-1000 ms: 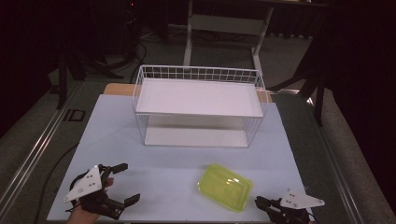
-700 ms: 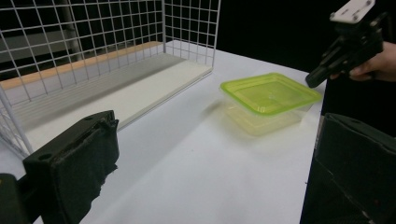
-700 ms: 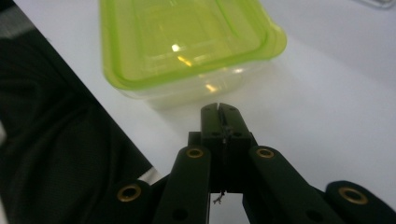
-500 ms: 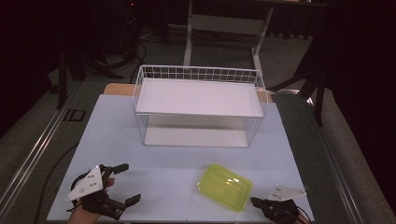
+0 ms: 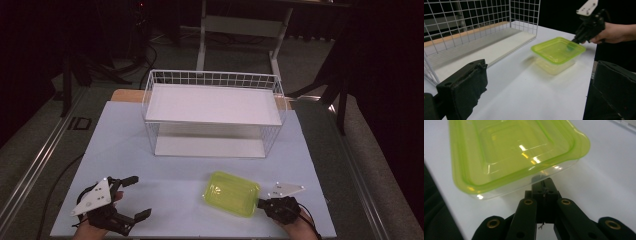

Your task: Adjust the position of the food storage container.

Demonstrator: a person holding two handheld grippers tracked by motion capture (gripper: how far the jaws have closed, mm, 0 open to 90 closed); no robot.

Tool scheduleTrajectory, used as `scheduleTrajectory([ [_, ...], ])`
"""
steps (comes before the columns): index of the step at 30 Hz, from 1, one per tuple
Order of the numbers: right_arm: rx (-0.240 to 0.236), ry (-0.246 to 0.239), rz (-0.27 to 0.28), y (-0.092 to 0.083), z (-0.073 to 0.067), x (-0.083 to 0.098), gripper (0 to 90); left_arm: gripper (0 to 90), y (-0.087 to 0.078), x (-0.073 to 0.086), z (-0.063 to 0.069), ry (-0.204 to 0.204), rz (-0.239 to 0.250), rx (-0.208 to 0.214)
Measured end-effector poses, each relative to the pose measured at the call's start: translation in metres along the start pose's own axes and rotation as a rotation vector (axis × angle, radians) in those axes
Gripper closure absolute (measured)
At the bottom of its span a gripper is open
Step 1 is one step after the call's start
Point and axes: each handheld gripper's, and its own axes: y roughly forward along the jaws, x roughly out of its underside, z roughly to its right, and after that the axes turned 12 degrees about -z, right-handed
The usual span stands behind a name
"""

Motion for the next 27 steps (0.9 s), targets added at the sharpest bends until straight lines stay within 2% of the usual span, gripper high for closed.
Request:
scheduleTrajectory([
  [7,-0.006,0.007,0.013,0.013,0.009,-0.018,90.0,0.3,0.0,0.001,0.0,-0.002,-0.001,0.0],
  [12,0.028,0.022,0.006,0.013,0.014,-0.014,90.0,0.3,0.0,0.001,0.0,-0.005,0.002,0.0],
  [14,0.027,0.028,0.012,0.011,0.014,-0.013,90.0,0.3,-0.001,0.001,0.0,-0.006,0.003,-0.002],
  [18,0.029,0.04,0.008,0.007,0.01,-0.004,90.0,0.3,-0.001,0.001,0.0,-0.004,0.003,-0.003],
  [20,0.016,0.041,0.01,0.009,0.008,-0.003,90.0,0.4,-0.001,0.001,0.0,-0.003,0.003,-0.002],
  [23,0.001,0.03,0.01,0.013,0.006,-0.007,90.0,0.4,0.0,0.001,0.001,-0.003,0.0,-0.001],
  [27,0.01,0.008,0.007,0.017,0.005,-0.017,90.0,0.3,0.0,0.001,0.0,-0.005,0.001,-0.001],
])
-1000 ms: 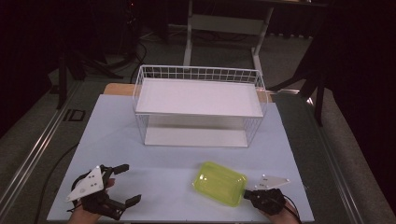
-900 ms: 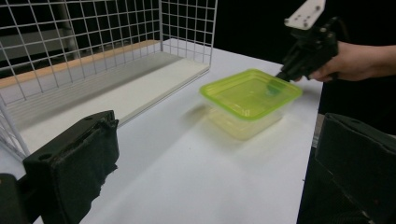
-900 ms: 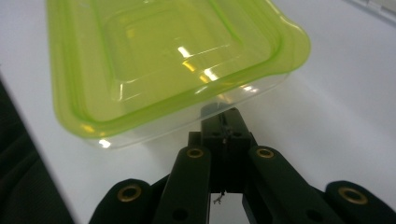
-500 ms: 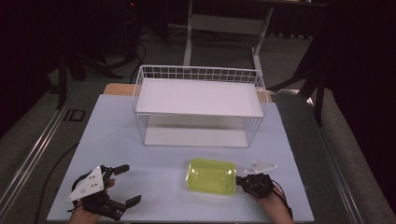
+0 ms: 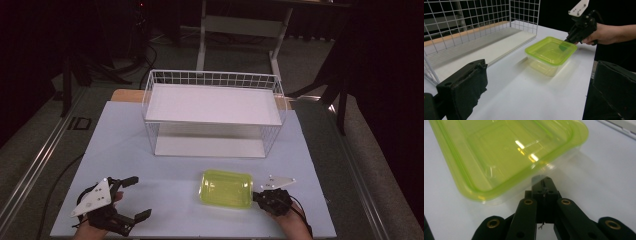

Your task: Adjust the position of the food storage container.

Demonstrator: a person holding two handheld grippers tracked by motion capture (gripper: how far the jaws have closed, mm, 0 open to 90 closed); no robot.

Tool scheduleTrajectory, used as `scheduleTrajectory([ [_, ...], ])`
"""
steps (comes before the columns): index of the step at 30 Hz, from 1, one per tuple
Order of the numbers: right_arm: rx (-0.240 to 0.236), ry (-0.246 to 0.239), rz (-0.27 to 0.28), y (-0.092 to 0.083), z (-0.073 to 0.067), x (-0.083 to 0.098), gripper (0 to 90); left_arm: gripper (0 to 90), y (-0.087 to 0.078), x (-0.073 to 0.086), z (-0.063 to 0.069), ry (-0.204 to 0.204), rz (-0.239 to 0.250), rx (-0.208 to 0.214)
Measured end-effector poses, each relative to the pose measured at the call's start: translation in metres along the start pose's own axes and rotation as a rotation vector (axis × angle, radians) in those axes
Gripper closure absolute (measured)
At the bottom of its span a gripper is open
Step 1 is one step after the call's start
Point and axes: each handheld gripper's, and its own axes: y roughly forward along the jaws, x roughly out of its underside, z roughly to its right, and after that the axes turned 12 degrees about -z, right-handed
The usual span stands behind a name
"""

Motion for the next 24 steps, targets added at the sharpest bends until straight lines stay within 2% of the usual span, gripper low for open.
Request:
scheduleTrajectory([
  [9,-0.017,-0.02,-0.011,0.012,-0.004,-0.016,90.0,0.3,0.0,0.001,-0.001,-0.002,-0.002,-0.001],
  [24,-0.033,-0.083,-0.015,0.035,-0.016,-0.047,90.0,0.3,-0.001,0.002,-0.002,-0.004,-0.004,0.0],
])
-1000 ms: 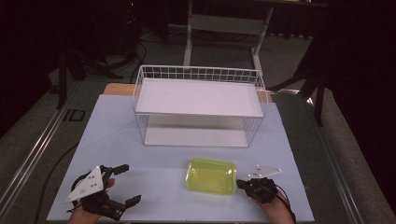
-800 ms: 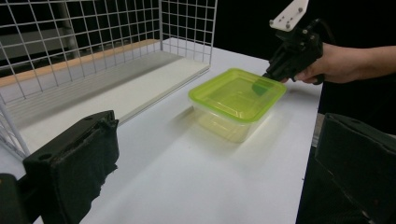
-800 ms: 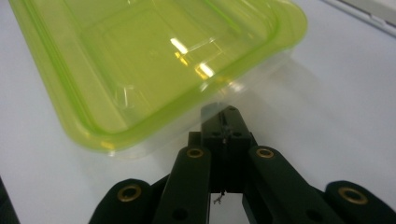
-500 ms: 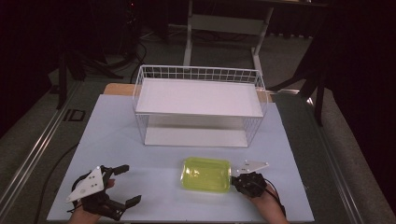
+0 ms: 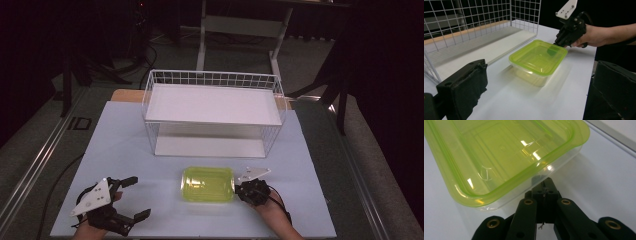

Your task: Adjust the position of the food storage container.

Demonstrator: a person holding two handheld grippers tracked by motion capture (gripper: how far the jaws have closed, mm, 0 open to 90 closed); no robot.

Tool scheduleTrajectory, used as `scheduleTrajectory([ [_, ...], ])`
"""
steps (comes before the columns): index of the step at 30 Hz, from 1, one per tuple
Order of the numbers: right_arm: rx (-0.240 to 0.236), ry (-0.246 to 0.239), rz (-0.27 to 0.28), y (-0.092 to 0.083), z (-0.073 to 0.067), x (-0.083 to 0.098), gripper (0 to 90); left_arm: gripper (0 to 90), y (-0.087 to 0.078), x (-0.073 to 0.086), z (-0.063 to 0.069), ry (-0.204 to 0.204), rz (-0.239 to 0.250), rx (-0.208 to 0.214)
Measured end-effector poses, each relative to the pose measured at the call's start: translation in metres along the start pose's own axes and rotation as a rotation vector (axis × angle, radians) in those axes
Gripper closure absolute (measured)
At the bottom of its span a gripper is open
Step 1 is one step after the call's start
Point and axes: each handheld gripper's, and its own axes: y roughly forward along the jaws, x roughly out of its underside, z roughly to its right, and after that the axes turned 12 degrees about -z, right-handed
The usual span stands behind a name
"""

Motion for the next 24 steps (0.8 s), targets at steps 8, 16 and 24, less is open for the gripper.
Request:
scheduleTrajectory([
  [8,0.011,-0.043,-0.01,0.007,-0.006,-0.011,90.0,0.3,0.0,0.001,0.0,-0.006,0.0,0.002],
  [16,0.022,-0.011,0.025,-0.005,-0.004,-0.004,84.2,0.3,0.0,0.002,-0.002,-0.016,-0.001,-0.001],
  [24,0.077,0.002,0.09,-0.035,-0.004,0.006,64.2,0.4,0.004,0.001,-0.001,-0.016,-0.015,-0.001],
])
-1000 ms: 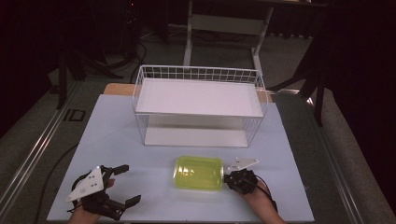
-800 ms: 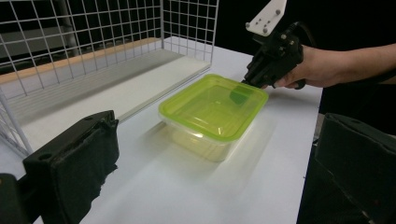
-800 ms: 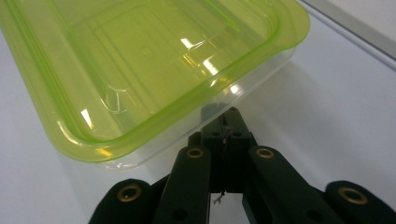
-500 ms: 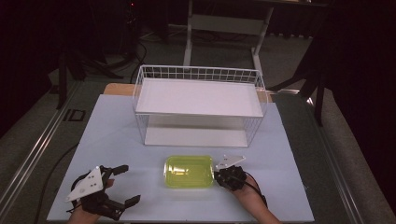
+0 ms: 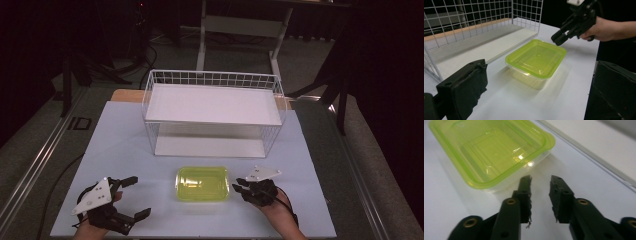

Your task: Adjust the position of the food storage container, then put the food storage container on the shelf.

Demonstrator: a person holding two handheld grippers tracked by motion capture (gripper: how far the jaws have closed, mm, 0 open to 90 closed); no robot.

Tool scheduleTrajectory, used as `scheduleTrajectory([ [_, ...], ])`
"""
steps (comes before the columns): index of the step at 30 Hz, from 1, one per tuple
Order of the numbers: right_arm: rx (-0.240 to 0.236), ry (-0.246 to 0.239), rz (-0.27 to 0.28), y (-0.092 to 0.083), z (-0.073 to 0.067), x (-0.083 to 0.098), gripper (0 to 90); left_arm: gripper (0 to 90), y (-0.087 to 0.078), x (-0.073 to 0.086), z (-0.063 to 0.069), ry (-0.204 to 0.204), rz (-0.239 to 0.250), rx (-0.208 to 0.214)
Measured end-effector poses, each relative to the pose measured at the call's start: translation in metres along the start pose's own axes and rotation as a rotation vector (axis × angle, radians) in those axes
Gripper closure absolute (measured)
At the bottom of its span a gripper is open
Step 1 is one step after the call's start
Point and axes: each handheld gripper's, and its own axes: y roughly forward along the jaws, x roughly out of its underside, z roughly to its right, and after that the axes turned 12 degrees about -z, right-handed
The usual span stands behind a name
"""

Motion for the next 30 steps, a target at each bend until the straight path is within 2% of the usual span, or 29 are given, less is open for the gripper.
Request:
scheduleTrajectory([
  [1,-0.006,0.006,0.011,-0.005,-0.002,0.001,57.3,0.4,0.001,0.0,0.0,-0.001,0.001,-0.001],
  [3,-0.02,0.013,0.03,-0.01,-0.004,0.001,51.6,0.3,0.002,-0.001,0.001,-0.004,-0.006,-0.001],
  [8,-0.044,0.017,0.098,-0.026,-0.013,0.0,18.8,0.4,0.008,-0.007,0.006,0.005,-0.033,0.007],
  [9,-0.051,0.011,0.107,-0.029,-0.014,0.0,15.6,0.3,0.009,-0.009,0.007,0.002,-0.042,0.01],
  [11,-0.043,0.029,0.147,-0.034,-0.016,0.0,15.6,0.3,0.012,-0.012,0.008,0.003,-0.058,0.021],
  [13,-0.028,0.031,0.155,-0.037,-0.018,0.0,15.7,0.4,0.014,-0.017,0.009,0.006,-0.082,0.039],
  [15,-0.029,0.029,0.149,-0.039,-0.017,-0.002,15.8,0.3,0.015,-0.021,0.01,0.015,-0.088,0.022],
  [17,-0.03,0.03,0.171,-0.041,-0.017,-0.003,21.8,0.4,0.017,-0.026,0.009,0.012,-0.088,0.017],
  [20,-0.072,0.072,0.133,-0.04,-0.015,-0.006,21.2,0.4,0.02,-0.036,0.006,-0.002,-0.087,0.018],
  [22,-0.07,0.075,0.136,-0.04,-0.014,-0.008,21.6,0.4,0.024,-0.041,0.004,-0.007,-0.103,0.036],
  [24,-0.068,0.072,0.134,-0.039,-0.015,-0.01,21.6,0.4,0.029,-0.045,0.003,-0.023,-0.13,0.056],
  [25,-0.083,0.077,0.132,-0.038,-0.014,-0.012,21.6,0.4,0.033,-0.047,0.002,-0.035,-0.145,0.071],
  [27,-0.096,0.078,0.124,-0.036,-0.014,-0.015,20.4,0.4,0.039,-0.048,0.001,-0.065,-0.146,0.087],
  [30,-0.119,0.125,0.097,-0.03,-0.013,-0.02,14.9,0.4,0.048,-0.049,-0.002,-0.148,-0.168,0.098],
])
